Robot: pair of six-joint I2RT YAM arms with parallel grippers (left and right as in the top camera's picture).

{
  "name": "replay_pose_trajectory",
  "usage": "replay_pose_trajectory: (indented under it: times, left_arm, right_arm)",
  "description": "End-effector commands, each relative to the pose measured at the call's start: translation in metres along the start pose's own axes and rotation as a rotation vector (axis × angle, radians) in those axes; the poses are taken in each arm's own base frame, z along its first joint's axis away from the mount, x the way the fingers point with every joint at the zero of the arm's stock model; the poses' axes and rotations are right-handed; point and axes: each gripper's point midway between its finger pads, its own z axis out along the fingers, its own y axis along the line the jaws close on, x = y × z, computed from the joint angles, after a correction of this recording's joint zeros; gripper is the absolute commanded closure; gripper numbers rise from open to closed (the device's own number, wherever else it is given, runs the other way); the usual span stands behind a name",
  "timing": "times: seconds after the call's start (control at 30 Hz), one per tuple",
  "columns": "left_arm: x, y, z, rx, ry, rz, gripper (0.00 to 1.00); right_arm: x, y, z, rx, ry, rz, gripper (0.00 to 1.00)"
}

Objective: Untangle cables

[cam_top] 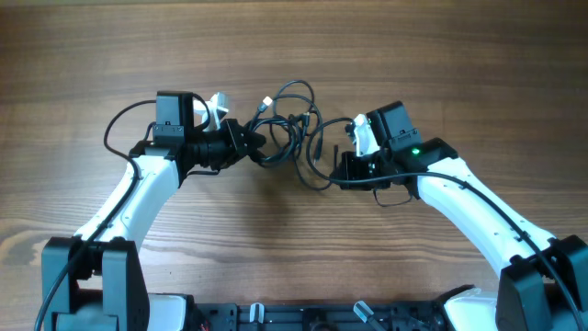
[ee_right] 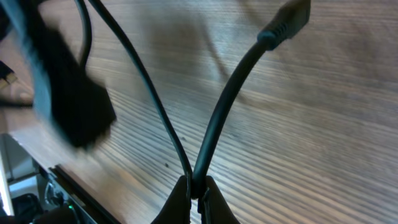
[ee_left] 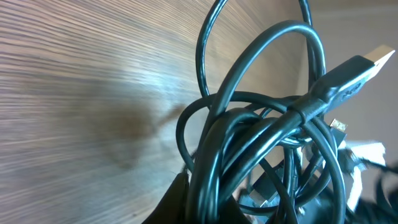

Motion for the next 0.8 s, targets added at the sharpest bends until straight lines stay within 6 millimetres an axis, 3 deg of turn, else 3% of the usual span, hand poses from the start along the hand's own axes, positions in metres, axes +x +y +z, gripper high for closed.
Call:
replay_pose_trajectory:
  times: [0.0,0.13,0.23,0.4,0.5,0.53,0.67,0.77]
  left_arm:
    - [0.014,-0.02,-0.004,0.134,0.074,0.155,0.96]
    - [0.017,-0.021,-0.004,0.15,0.081,0.227,0.96]
    - [0.019,-0.023,-0.005,0.165,0.09,0.224,0.96]
    - [0.01,-0.017,-0.012,0.162,0.064,0.193,0.96]
    - [0.003,-0.007,-0.021,0.147,0.04,0.147,0.96]
    - [0.002,-0.003,-0.024,0.141,0.039,0.127,0.96]
    - [0.006,0.006,-0.029,0.123,0.05,0.072,0.96]
    - [0.007,0.006,-0.029,0.122,0.056,0.036,0.96]
  right_arm:
    - [-0.01,0.014,0.001,-0.088,-0.034,-0.065,0.96]
    - [-0.032,0.024,-0.001,-0.115,-0.13,-0.204,0.96]
    - [-0.037,0.026,-0.002,-0.118,-0.15,-0.225,0.94]
    - [-0.047,0.001,-0.003,0.028,-0.201,-0.202,0.6]
    - [-0.049,0.005,-0.005,0.016,-0.205,-0.212,0.54]
    - [-0.053,0.01,-0.009,0.011,-0.219,-0.218,0.51]
    - [-0.058,0.086,-0.051,-0.278,-0.219,-0.319,0.48]
    - [-0.058,0.098,-0.058,-0.322,-0.23,-0.348,0.49]
